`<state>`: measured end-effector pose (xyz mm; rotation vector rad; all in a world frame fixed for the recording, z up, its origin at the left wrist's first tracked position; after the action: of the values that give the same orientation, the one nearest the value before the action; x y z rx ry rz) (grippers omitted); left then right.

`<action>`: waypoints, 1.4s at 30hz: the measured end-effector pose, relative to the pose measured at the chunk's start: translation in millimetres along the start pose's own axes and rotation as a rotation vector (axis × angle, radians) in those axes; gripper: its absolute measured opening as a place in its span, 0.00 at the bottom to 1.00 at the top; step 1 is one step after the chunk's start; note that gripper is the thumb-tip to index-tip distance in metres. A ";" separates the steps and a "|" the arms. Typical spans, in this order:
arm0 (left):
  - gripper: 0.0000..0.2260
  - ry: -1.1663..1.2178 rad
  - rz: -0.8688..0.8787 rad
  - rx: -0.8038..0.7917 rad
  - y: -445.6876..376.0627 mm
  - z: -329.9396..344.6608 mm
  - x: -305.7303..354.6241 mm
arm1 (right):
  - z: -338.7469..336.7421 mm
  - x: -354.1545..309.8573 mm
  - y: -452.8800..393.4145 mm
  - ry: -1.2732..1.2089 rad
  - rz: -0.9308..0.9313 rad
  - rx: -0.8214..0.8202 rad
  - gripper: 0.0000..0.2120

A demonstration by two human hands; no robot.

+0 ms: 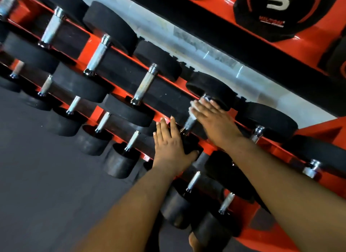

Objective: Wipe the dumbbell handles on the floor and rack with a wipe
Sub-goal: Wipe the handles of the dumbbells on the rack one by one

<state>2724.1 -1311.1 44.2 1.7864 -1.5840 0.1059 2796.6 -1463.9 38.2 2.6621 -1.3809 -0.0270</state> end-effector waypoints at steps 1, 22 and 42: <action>0.59 0.000 0.000 -0.022 -0.7 0.1 -0.1 | 2.7 -3.9 1.9 0.032 0.004 0.013 0.38; 0.54 -0.124 -0.069 -0.366 -7.2 -12.7 6.8 | 14.1 -33.9 15.9 0.068 -0.181 -0.091 0.38; 0.59 -0.065 -0.065 -0.308 -5.8 -8.8 3.7 | 17.5 -38.7 2.2 -0.159 -0.276 -0.072 0.26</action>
<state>2733.6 -1309.4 49.8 1.6098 -1.4940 -0.2176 2771.1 -1435.7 19.3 2.8177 -1.0172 -0.3178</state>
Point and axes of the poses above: each hand's wrist, its own y-axis away from the middle knuckle, its own z-axis out of the palm, x = y × z, the point moved 5 cm from there along -y, towards the middle knuckle, and after that the axes turned 1 degree about -z, right-handed, at the moved point
